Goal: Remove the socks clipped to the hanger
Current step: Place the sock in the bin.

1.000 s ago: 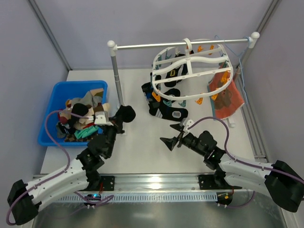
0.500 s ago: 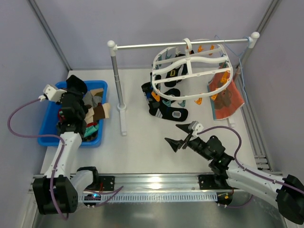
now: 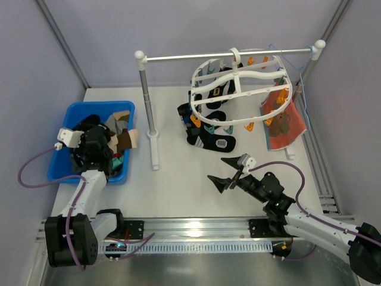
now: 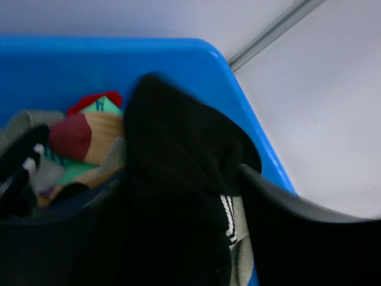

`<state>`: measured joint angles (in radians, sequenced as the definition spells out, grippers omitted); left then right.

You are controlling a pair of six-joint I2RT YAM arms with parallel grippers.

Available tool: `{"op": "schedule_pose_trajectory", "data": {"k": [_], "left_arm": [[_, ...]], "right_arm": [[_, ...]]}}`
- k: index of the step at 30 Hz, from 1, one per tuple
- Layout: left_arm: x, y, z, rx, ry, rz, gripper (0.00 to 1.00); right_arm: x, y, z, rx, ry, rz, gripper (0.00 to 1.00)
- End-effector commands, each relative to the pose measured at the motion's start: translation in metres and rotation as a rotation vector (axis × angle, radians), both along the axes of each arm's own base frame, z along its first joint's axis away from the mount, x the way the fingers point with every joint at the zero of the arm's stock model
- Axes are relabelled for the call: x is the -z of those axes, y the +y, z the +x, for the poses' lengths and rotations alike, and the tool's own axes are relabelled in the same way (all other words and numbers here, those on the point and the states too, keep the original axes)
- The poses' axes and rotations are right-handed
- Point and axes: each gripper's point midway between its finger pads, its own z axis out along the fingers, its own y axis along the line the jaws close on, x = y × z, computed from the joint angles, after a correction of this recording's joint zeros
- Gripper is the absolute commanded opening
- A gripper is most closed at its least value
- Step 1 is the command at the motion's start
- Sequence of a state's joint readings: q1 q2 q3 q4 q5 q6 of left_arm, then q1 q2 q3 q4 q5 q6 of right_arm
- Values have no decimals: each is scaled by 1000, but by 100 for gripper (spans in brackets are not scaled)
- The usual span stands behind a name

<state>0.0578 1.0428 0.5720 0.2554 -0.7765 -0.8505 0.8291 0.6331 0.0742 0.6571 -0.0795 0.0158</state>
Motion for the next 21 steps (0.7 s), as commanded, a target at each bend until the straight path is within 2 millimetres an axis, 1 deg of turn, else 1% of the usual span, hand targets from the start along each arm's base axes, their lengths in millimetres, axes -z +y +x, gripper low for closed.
{"op": "schedule_pose_trajectory", "data": {"k": [1,2,3,4,6,7,8,10,11,12,13,15,16,17,18,19,20,21], "left_arm": [[4,7,-7,-66,-54,-40,76],[5,4,-5,-53,-66,-63,81],[1,2,-3,-42,-71,-68,87],[1,-1,-3,-27,-63,-77,99],[-9,-10,-1,3,-78,-85,100],[-13,-14,-3,10,-83,-81,100],[-24,-28,-4,49,-115,-76,100],[-34,-39,-8,73,-144,-63,100],[-44,-51,-12,111,-179,-64,100],[-46,-56,-14,129,-189,-66,100],[-50,-69,-14,168,-203,-68,100],[-56,-80,-19,207,-238,-74,100],[-64,-90,-18,253,-272,-72,100],[-63,-103,-17,307,-281,-75,100],[-72,-110,-17,343,-324,-80,99],[-76,-127,-15,422,-335,-74,99],[-74,-135,-14,465,-335,-57,99],[-83,-144,-11,502,-371,-46,99]], "right_arm": [[-8,1,-4,-19,-25,23,91],[-8,1,-4,-19,-26,24,91],[-8,1,-4,-21,-24,24,91],[-8,1,-4,-19,-24,24,91],[-8,1,-3,-18,-24,24,91],[-8,0,-3,-13,-24,25,91],[-8,0,-2,-9,-25,25,91],[-9,-1,-2,-7,-27,27,91],[-8,-1,-1,-3,-24,27,91],[-8,-1,-1,-1,-24,27,92],[-8,-1,-1,-1,-24,30,91],[-7,-3,-1,7,-26,28,92],[-8,-3,-1,8,-26,34,91],[-8,-3,0,11,-28,34,91],[-7,-4,-1,11,-28,34,91],[-7,-4,0,12,-28,36,91],[-7,-3,0,11,-28,36,91],[-7,-4,-1,11,-28,36,91]]}}
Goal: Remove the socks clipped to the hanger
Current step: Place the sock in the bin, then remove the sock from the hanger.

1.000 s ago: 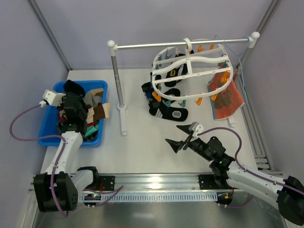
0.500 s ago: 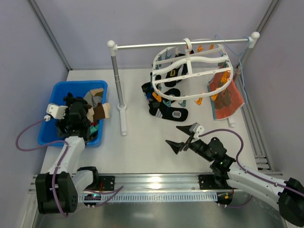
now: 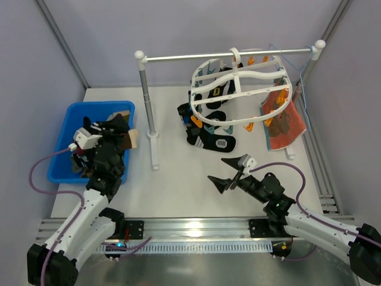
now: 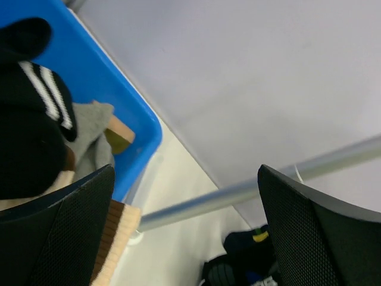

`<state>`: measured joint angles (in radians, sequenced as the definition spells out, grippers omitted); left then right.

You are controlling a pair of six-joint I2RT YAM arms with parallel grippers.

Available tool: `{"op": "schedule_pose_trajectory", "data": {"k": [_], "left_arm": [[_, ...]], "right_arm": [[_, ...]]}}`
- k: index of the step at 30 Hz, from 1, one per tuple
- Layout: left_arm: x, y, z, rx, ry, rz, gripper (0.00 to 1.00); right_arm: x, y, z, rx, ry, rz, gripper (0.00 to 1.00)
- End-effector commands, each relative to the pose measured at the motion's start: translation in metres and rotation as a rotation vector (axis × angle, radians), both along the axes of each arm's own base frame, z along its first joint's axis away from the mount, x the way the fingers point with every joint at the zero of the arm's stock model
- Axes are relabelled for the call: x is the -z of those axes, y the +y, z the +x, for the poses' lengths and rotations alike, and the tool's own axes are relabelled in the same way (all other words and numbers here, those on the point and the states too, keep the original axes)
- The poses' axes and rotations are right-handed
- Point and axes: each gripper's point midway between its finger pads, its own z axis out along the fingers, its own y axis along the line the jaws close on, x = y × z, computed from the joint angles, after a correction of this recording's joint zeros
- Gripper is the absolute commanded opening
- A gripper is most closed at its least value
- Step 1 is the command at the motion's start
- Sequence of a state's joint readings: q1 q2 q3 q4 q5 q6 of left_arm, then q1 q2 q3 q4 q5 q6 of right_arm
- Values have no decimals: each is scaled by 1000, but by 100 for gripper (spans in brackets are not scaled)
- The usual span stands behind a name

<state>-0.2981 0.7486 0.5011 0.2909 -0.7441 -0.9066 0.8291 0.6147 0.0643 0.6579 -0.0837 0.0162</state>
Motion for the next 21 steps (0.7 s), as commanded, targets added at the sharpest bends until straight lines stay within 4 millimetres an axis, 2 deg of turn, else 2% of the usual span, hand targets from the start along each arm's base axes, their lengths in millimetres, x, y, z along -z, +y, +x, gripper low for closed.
{"op": "schedule_pose_trajectory", "data": {"k": [1,2,3,5,6,7,8,9,10,11,12,13,14,15,17,20,21], "left_arm": [[-19,-45,6,187,-99,49,100],[-19,-55,8,221,-87,116,100],[-28,-67,9,259,-128,137,99],[-12,-105,12,400,-117,258,100],[-19,-114,11,430,-168,277,100],[-5,-131,13,479,-144,304,100],[3,-141,11,517,-141,329,100],[1,-148,11,540,-168,364,100],[15,-162,13,593,-148,390,100],[20,-172,16,632,-147,409,100],[17,-186,15,694,-187,437,100],[19,-194,18,720,-192,458,100],[33,-205,30,748,-160,478,100],[29,-215,33,777,-190,501,100],[42,-228,50,794,-170,523,100],[33,-241,62,803,-250,566,100],[41,-246,68,810,-252,573,99]], "right_arm": [[-6,-2,2,15,-21,29,92],[-7,-3,2,18,-23,31,92],[-7,-3,3,23,-22,31,92],[-5,-3,3,24,-20,29,92],[-5,-3,3,26,-19,28,92],[-4,-3,3,26,-19,28,92],[-4,-4,4,29,-20,30,92],[-4,-4,4,29,-20,30,92],[-3,-4,4,30,-19,30,92],[-4,-5,4,33,-19,34,92],[-2,-5,3,33,-19,32,92],[-3,-5,4,33,-21,34,93],[-3,-5,4,33,-21,34,92],[-3,-5,4,33,-21,32,92],[-2,-5,4,33,-20,31,92],[-1,-5,4,34,-20,26,92],[-1,-5,5,34,-21,27,92]]}}
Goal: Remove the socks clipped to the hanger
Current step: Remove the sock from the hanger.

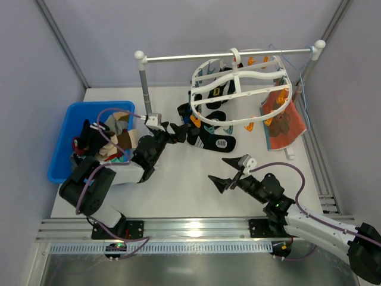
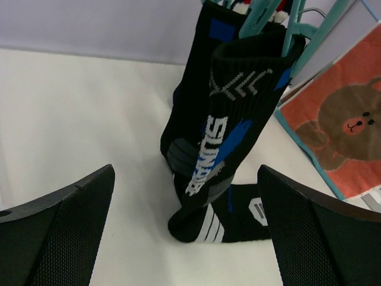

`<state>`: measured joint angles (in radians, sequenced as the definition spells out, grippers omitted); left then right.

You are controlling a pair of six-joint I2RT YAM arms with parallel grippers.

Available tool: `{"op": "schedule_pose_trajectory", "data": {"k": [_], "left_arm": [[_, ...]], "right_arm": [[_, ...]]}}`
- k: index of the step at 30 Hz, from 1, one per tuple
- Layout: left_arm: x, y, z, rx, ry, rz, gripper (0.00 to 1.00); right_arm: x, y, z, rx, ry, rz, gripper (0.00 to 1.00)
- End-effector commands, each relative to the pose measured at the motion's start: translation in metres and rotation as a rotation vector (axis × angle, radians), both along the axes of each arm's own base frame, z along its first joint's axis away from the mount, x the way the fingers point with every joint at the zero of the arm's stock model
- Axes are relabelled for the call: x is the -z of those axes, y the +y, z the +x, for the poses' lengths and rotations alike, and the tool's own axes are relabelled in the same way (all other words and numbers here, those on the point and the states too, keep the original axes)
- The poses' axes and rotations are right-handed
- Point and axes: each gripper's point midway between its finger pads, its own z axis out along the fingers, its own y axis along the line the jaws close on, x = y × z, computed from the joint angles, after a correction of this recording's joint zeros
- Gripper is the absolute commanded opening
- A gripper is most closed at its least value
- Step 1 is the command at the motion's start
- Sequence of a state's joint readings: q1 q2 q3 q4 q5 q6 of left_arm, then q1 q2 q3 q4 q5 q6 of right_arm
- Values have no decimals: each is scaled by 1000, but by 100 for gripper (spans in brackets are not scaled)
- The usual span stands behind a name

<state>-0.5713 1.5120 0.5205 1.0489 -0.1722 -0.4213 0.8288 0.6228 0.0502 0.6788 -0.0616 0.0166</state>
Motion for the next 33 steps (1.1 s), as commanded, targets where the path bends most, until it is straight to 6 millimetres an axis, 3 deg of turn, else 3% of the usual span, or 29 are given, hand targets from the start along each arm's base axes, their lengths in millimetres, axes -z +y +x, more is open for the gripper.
{"op": "schedule_pose_trajectory", "data": {"k": [1,8,9,11,12,14,15,18,23,27,33], "left_arm": [[-53,-21,11,77,-236,-30,100],[-56,-28,31,96,-288,-105,100],[-56,-27,33,101,-296,-117,96],[-54,-30,32,120,-311,-150,79],[-56,-30,33,121,-316,-154,63],[-58,-42,30,185,-326,-151,47],[-59,-44,29,197,-325,-160,32],[-68,-49,25,211,-341,-173,13],[-90,-55,1,232,-396,-170,0],[-100,-63,-20,253,-420,-172,0],[-95,-65,-45,235,-418,-143,0]], "right_arm": [[-2,-1,3,14,-22,15,92],[6,1,10,32,4,-19,92],[5,2,11,34,5,-16,92],[8,2,12,38,12,-22,92],[8,1,12,43,9,-23,92],[8,0,13,49,10,-20,92],[8,0,13,49,10,-20,92],[8,-2,13,55,7,-16,92],[8,-2,14,61,9,-17,92],[11,-2,14,63,15,-26,92],[11,-8,19,105,20,-24,92]]}}
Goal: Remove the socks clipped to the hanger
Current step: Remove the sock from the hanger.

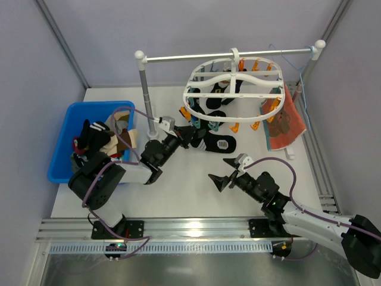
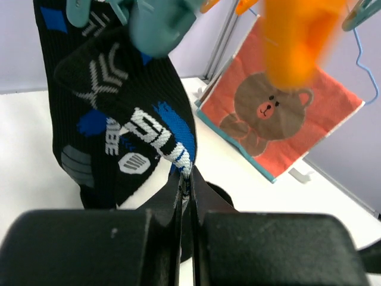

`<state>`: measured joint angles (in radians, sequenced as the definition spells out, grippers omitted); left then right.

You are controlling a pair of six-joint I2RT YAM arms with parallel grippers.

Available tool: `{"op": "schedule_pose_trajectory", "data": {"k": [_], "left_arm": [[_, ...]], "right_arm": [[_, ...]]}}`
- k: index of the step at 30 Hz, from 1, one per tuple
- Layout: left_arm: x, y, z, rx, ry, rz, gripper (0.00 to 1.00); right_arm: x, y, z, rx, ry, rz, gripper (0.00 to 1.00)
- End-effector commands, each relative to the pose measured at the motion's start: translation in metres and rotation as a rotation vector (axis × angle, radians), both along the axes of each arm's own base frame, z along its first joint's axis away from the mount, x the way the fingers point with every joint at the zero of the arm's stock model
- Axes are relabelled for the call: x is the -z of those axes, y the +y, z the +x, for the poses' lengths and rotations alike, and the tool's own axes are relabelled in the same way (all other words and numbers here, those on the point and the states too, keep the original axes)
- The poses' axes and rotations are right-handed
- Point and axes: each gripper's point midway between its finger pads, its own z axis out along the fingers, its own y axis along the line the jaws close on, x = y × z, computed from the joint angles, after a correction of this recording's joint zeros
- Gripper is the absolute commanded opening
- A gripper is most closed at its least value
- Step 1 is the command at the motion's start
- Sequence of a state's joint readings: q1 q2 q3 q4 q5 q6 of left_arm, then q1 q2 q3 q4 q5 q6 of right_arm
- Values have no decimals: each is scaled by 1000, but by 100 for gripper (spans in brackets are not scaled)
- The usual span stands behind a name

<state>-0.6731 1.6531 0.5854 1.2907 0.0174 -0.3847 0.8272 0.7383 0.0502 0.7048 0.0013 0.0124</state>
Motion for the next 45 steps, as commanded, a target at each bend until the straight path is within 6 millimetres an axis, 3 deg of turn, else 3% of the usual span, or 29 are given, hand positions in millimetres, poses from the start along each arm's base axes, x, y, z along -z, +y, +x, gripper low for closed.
{"op": "schedule_pose_trajectory", "data": {"k": [1,3,11,22,24,25,29,37,45], "left_arm": [[-68,15,-26,-44,-233,-132,0],[-62,13,-37,-37,-233,-110,0],[-83,8,-95,18,-316,-113,0],[-97,0,-135,71,-337,-98,0],[-91,-12,-144,97,-321,-54,0],[-91,-17,-148,104,-322,-42,0],[-91,-45,-166,117,-348,9,0],[-70,-76,-150,19,-321,97,0],[-70,-93,-163,71,-337,74,0]], "right_arm": [[-15,-5,7,45,-44,41,92],[-14,-7,9,59,-43,39,92],[-18,-15,11,96,-59,62,92],[-27,-26,12,146,-86,111,92],[-33,-28,12,154,-101,128,92],[-20,-30,10,155,-85,112,92],[-23,-37,9,181,-98,133,92],[-39,-43,-7,131,-163,224,92],[-34,-30,-13,56,-168,184,92]]}}
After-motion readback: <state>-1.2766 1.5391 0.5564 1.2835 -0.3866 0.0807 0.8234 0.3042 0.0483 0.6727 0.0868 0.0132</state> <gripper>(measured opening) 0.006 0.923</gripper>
